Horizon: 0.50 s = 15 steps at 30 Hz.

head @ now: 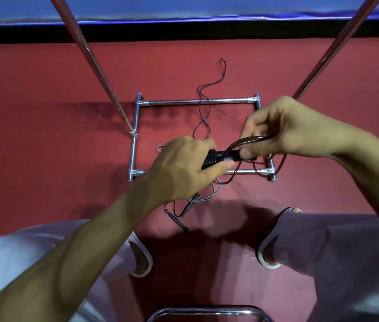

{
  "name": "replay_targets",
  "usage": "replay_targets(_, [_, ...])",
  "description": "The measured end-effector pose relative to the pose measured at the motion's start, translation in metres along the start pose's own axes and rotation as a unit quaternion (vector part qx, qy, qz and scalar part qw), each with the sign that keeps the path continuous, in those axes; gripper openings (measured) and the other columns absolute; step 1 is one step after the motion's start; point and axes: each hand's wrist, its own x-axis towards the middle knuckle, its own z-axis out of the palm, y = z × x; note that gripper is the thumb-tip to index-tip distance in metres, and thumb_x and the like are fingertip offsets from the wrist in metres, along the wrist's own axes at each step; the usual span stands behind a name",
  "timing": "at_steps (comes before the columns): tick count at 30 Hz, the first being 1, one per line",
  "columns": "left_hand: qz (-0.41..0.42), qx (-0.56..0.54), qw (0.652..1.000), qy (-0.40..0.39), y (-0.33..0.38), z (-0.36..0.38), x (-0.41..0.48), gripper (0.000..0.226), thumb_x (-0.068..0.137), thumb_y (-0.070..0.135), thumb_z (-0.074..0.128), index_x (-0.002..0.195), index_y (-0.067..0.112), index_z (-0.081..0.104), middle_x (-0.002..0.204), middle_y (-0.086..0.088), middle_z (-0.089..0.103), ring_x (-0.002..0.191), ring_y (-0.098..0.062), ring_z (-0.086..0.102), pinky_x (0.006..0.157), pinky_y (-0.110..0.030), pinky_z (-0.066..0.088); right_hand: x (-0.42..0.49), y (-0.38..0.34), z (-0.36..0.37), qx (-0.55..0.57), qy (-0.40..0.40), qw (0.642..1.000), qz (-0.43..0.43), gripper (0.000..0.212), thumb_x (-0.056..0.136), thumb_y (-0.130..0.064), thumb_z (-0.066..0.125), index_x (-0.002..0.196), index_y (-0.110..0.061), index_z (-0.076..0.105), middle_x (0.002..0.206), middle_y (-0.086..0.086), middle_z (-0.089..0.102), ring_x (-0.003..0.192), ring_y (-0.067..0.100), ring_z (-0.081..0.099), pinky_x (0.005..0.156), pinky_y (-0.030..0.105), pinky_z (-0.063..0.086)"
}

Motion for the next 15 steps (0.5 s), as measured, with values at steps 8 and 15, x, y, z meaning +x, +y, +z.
replay_targets(8, [0.028, -0.207, 0.974, -0.087, 0.015, -0.021, -0.008, 0.046, 0.092, 0.050, 0.059, 0.070, 0.009, 0.057, 0.055, 0.003, 0.034, 0.052, -0.012, 0.029, 0.051, -0.030, 0.026, 0.005, 0.015, -0.008, 0.029, 0.044, 0.994, -0.099, 0.020, 0.077, -0.018, 0.088, 0.091, -0.004, 0.081, 0.070, 0.035, 0.059, 0.055, 0.035, 0.041, 0.054, 0.047, 0.039])
replay_targets(15, [0.034, -0.264, 0.964, 0.000, 0.018, -0.035, -0.010, 0.045, 0.091, 0.048, 0.059, 0.070, 0.009, 0.056, 0.056, -0.004, 0.040, 0.052, -0.012, 0.034, 0.052, -0.033, 0.029, 0.020, 0.030, 0.002, 0.105, -0.044, 0.991, -0.068, 0.038, 0.094, -0.034, 0.070, 0.061, -0.015, 0.068, 0.051, 0.004, 0.050, 0.049, 0.016, 0.041, 0.052, 0.023, 0.037])
